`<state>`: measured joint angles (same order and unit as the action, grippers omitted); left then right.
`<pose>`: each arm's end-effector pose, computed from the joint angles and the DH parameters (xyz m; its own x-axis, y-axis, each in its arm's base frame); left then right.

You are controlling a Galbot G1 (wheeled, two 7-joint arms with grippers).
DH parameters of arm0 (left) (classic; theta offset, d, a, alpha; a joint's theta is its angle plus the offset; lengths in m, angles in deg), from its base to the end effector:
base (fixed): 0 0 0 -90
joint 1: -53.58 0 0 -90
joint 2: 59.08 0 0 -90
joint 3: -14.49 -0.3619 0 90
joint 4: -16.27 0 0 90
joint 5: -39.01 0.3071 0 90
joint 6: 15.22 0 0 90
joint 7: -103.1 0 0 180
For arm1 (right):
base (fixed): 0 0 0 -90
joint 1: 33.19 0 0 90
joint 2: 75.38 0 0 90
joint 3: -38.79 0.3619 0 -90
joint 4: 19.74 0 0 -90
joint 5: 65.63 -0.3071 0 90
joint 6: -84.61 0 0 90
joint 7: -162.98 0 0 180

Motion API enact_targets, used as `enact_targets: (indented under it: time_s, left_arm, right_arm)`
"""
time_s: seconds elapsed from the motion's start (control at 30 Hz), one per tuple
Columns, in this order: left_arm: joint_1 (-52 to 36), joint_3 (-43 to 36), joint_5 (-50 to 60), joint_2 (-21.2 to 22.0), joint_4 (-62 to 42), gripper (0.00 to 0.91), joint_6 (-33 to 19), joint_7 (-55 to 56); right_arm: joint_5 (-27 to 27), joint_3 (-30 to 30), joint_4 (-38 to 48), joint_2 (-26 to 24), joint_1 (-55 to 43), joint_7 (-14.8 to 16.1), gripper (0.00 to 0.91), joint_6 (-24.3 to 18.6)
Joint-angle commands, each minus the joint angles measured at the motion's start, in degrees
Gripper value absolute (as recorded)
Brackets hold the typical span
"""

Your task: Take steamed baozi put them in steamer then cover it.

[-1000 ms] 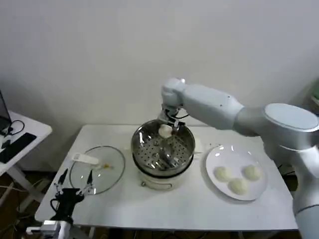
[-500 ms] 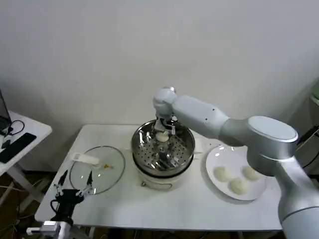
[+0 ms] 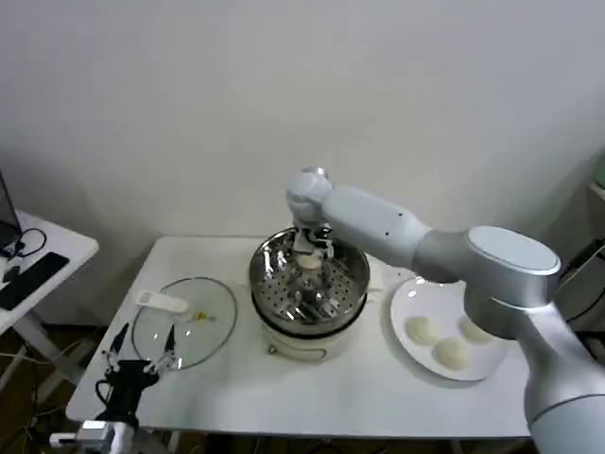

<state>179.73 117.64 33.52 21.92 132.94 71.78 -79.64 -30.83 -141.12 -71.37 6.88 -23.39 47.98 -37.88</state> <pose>0.0910 0.0967 -0.3284 -0.9934 -0.0757 0.0861 -0.0611 0.9851 0.1605 0.5715 0.1642 -0.0983 -0.3306 -0.0101 0.9437 -0.1170 -0.9918 -0.0516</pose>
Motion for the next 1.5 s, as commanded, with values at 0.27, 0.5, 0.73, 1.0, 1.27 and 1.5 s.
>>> enact_targets:
  time_s: [0.27, 0.5, 0.73, 1.0, 1.27, 1.5]
  left_arm:
    - [-0.2, -0.1, 0.1, 0.1, 0.5, 0.907, 0.2, -0.3]
    - [-0.3, -0.7, 0.3, 0.0, 0.6, 0.907, 0.2, -0.4]
    - [-0.8, -1.2, 0.4, -0.3, 1.0, 0.907, 0.8, -0.5]
    - [-1.3, -1.2, 0.3, -0.2, 1.2, 0.907, 2.3, 1.1]
    - [-0.4, -0.6, 0.3, 0.0, 1.0, 0.907, 2.3, 1.2]
    - [-0.2, -0.6, 0.5, 0.1, 0.9, 0.907, 2.3, 1.2]
  right_arm:
    - [-22.0, -7.2, -15.0, -12.8, -19.2, 3.1, 0.907, 1.3]
    - [-50.1, -22.5, -21.3, -27.2, -28.7, 3.2, 0.907, 23.4]
    - [-57.9, -24.3, -19.4, -37.9, -26.2, 2.7, 0.907, 33.5]
    - [-54.2, -17.4, -18.5, -46.0, -11.1, 0.3, 0.907, 39.6]
    - [-48.1, -7.4, -17.3, -47.3, 5.9, -2.1, 0.907, 39.9]
    - [-47.1, -5.0, -15.1, -44.8, 11.7, -3.0, 0.907, 40.3]
